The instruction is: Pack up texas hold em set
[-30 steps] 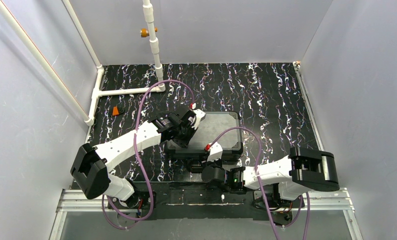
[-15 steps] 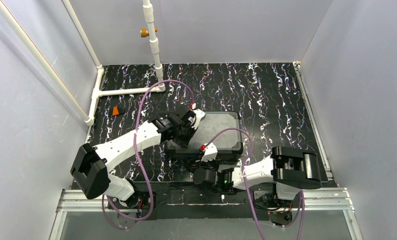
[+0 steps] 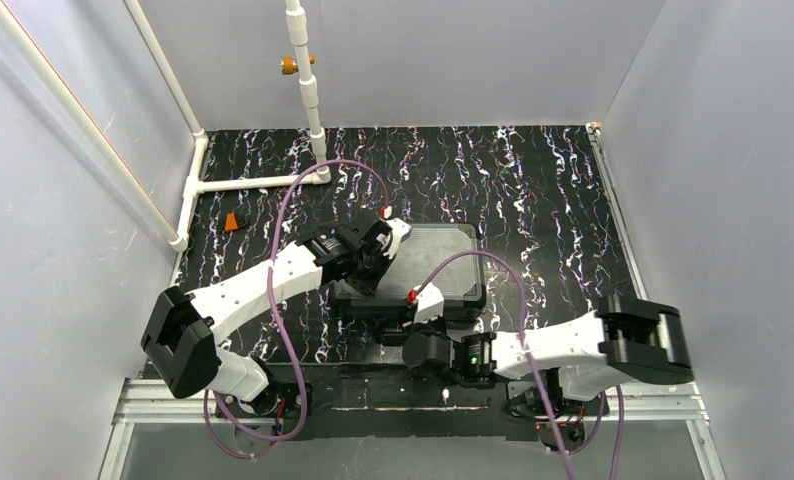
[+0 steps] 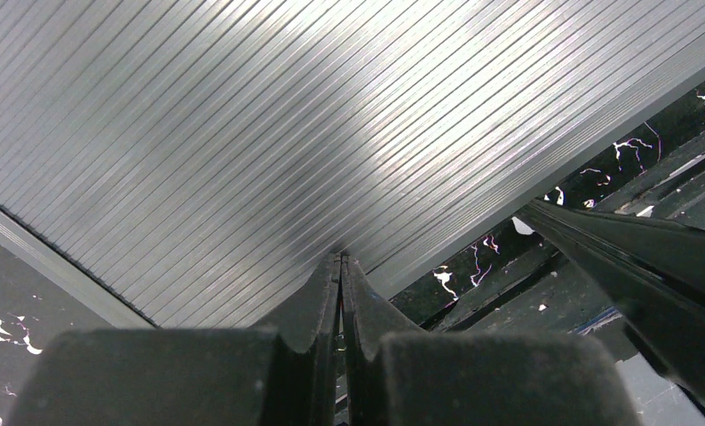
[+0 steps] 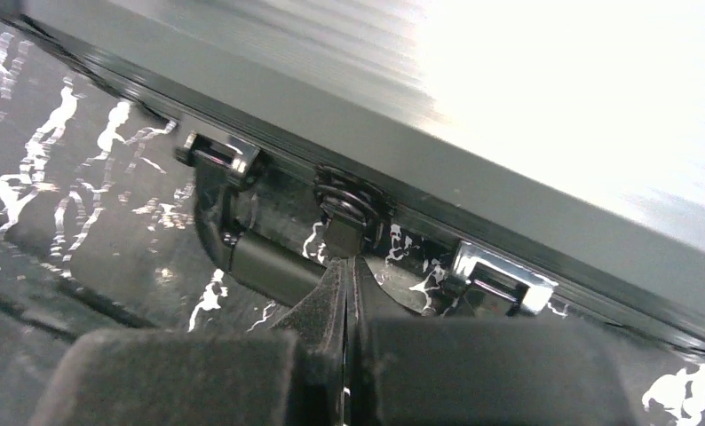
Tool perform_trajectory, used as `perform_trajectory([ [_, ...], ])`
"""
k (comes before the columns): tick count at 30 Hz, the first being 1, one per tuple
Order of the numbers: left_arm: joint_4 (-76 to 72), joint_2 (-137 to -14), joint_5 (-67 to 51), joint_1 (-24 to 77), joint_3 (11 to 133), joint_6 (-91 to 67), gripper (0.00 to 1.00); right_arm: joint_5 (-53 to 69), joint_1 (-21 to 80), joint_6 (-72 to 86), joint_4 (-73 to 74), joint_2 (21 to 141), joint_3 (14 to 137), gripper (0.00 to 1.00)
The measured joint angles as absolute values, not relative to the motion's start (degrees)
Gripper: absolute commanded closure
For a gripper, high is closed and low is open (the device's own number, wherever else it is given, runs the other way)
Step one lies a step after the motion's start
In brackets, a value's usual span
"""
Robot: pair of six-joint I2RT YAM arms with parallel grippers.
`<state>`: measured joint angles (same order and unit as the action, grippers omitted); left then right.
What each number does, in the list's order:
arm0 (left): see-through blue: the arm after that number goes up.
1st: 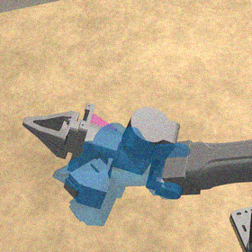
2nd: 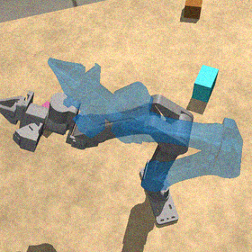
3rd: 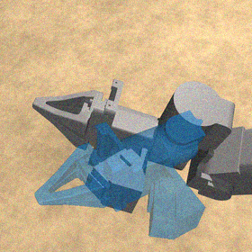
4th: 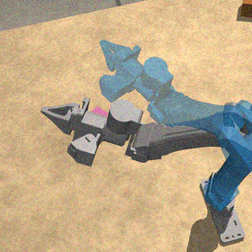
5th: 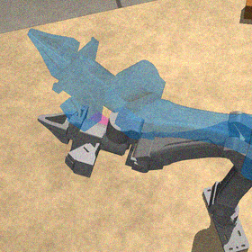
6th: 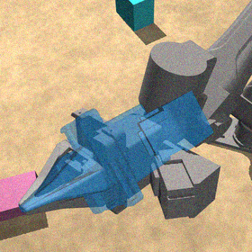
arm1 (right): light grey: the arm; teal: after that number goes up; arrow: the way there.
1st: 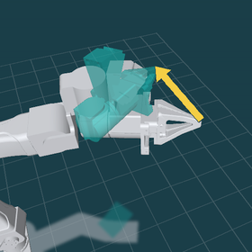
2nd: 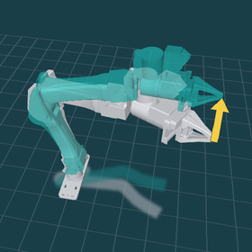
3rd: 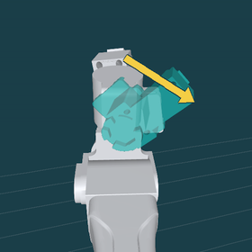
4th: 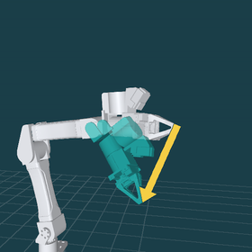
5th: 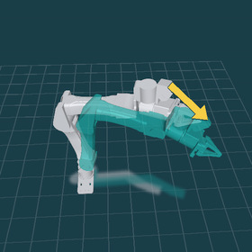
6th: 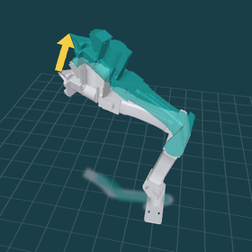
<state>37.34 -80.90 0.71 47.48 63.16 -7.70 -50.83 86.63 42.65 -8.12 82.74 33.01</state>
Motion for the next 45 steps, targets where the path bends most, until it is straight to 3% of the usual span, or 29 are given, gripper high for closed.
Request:
perform_trajectory([
  [6, 37.34, -80.90, 0.71, 47.48, 63.16, -7.70, 1.00, -49.71, 86.91, 39.13, -5.56, 74.78, 32.84, 0.99],
  [20, 37.34, -80.90, 0.71, 47.48, 63.16, -7.73, 1.00, -52.34, 86.80, 37.01, -9.30, 86.59, 33.52, 0.99],
  [30, 37.34, -80.90, 0.71, 47.48, 63.16, -7.73, 1.00, -54.65, 87.53, 35.55, -11.49, 88.23, 33.69, 0.99],
  [45, 36.97, -80.93, 2.52, 47.42, 63.13, -7.64, 1.00, -68.10, 89.80, 38.76, -9.89, 98.70, 39.92, 0.99],
])
